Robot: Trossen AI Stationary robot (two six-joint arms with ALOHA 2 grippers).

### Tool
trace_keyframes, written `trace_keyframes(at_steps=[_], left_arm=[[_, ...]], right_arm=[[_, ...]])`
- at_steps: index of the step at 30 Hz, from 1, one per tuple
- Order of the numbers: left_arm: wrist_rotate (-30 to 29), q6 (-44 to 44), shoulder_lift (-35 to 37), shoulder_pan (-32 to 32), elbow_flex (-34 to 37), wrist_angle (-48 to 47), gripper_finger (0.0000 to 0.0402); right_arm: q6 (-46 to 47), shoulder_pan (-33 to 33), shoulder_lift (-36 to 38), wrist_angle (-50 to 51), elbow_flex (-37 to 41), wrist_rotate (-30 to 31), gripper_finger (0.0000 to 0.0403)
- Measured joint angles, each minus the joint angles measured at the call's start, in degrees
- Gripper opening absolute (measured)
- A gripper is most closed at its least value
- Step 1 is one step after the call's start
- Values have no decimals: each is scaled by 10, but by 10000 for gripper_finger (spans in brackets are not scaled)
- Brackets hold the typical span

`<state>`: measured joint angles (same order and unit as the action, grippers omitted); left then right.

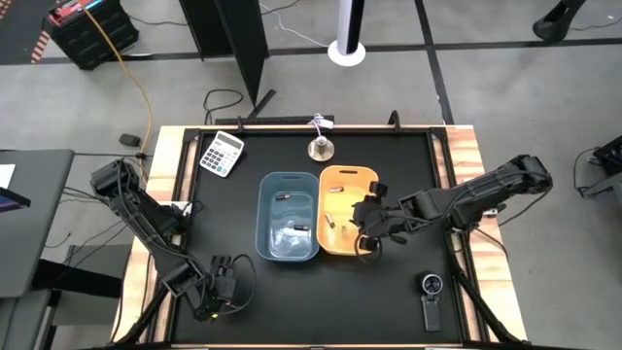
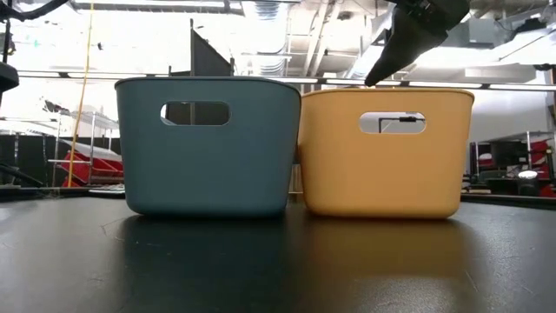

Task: Sort batteries
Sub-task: Put the black battery into the blue bin

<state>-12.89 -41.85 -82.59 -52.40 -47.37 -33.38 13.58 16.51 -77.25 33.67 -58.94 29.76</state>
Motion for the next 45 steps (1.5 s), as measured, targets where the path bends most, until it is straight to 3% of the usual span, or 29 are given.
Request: trace_keyframes(at_steps=[23,41,45], left_arm=[[18,-3,-2,0,0,44,224],[29,-21,-117,-1,-3,66,223],[24,-25,-139,-1,-5,59,200]], right_arm=[[0,0,0,-12,0,3,184],[-2,22,0,-42,0,3,184],[-14,30,0,-63,0,3,184]])
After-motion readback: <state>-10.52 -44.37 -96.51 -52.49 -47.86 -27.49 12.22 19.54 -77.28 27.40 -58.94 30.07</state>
